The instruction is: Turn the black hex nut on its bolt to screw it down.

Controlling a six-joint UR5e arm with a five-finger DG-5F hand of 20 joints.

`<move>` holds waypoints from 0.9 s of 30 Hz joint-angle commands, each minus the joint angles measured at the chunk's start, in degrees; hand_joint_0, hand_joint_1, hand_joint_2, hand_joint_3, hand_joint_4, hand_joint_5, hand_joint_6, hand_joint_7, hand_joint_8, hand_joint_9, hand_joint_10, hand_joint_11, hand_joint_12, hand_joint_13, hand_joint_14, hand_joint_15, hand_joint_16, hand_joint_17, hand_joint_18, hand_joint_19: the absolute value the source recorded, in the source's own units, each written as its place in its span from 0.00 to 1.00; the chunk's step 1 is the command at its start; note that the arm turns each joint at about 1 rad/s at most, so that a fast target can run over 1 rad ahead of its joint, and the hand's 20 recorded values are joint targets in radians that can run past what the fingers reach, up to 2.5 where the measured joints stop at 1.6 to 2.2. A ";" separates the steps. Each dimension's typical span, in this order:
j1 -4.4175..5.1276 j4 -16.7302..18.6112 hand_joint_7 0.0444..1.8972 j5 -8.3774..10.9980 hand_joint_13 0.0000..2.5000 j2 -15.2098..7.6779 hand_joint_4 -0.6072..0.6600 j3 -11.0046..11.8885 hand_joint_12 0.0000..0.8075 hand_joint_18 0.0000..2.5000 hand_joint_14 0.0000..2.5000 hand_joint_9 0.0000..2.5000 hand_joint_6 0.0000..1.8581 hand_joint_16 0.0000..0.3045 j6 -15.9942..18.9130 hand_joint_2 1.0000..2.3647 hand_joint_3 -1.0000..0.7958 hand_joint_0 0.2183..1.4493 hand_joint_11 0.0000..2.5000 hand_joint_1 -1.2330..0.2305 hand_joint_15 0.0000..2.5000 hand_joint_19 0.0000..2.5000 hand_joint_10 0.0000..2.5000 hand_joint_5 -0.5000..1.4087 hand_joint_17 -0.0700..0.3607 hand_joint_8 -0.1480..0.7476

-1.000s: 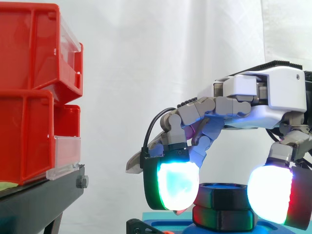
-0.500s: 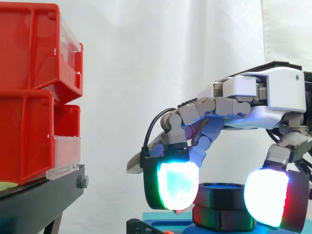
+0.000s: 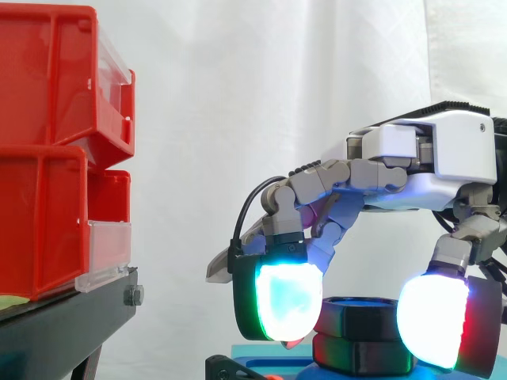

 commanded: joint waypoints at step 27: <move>0.17 0.18 0.70 0.00 0.21 0.00 0.66 -0.44 0.45 0.18 0.00 0.37 0.27 0.19 0.13 0.00 0.28 0.19 0.16 0.49 0.04 0.14 0.01 0.24 0.46 0.50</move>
